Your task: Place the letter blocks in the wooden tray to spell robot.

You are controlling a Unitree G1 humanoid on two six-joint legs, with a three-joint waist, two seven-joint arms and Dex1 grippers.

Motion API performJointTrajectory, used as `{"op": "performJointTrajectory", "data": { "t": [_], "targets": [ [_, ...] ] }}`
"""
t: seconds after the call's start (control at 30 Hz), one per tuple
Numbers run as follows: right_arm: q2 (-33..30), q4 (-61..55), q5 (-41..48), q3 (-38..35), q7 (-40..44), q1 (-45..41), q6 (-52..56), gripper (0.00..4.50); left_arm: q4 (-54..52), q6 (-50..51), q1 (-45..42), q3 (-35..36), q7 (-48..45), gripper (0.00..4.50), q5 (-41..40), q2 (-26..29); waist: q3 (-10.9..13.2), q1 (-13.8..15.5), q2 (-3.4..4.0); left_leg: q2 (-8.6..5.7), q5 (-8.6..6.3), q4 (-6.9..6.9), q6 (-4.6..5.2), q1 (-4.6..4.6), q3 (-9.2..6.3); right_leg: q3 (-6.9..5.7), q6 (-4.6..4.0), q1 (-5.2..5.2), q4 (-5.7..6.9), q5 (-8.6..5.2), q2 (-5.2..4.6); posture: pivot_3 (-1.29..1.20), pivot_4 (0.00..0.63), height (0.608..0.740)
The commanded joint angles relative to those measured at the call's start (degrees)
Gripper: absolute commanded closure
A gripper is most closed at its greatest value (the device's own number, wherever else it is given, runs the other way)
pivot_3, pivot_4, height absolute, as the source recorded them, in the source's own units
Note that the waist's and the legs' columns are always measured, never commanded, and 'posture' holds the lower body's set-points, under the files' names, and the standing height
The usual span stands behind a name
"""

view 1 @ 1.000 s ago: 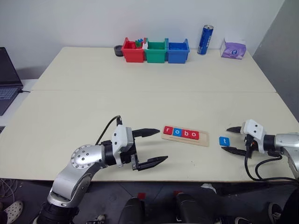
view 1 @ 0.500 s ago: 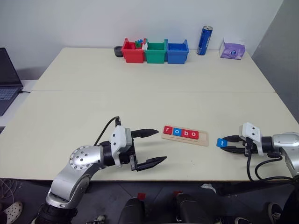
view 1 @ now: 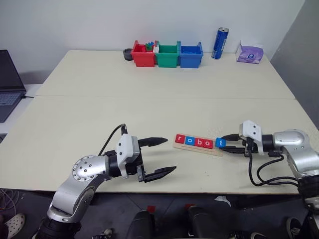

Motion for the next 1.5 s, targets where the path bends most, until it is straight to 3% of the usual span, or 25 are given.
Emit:
{"op": "performJointTrajectory", "data": {
  "t": [0.03,0.87,1.17,1.47,1.5],
  "targets": [
    [-0.1,2.1,-1.1,0.8,1.0,-2.3,-2.3,3.04,-2.0,-0.5,0.2,1.5,0.1,0.0,-0.4,0.6,0.0,0.0,0.0,0.0,0.0,0.0,0.0,0.0,0.0,0.0,-0.01,0.0,0.0,0.01,0.0,0.0,0.15,0.74],
    [0.0,7.9,-2.4,3.0,5.1,-6.2,-5.1,3.04,-4.4,0.4,1.6,1.6,2.4,0.0,-0.9,1.2,0.0,0.0,0.0,0.0,0.0,0.0,0.0,0.01,0.01,0.0,-0.18,-0.01,0.01,0.1,0.01,0.0,0.15,0.74],
    [0.1,8.4,-2.5,2.7,4.7,-7.0,-4.5,0.03,-4.2,0.5,1.1,1.2,2.6,0.0,-0.8,1.0,0.0,0.0,0.0,0.0,0.0,0.0,0.0,0.01,0.0,-0.01,-0.18,-0.01,0.01,0.1,0.01,0.0,0.15,0.74],
    [-1.7,7.1,-0.5,0.1,4.6,-6.3,-1.5,0.03,-4.1,0.6,1.1,1.1,2.7,0.0,-0.7,0.7,0.0,0.0,0.0,0.0,0.0,0.0,0.0,0.01,0.0,0.0,-0.2,-0.01,0.01,0.11,0.0,0.0,0.15,0.74],
    [-1.8,6.9,-0.4,-0.2,4.7,-6.2,-1.3,0.2,-4.1,0.6,1.1,1.2,2.6,0.0,-0.8,0.8,0.0,0.0,0.0,0.0,0.0,0.0,0.0,0.01,0.0,0.0,-0.2,-0.01,0.01,0.11,0.0,0.0,0.15,0.74]
  ]
}}
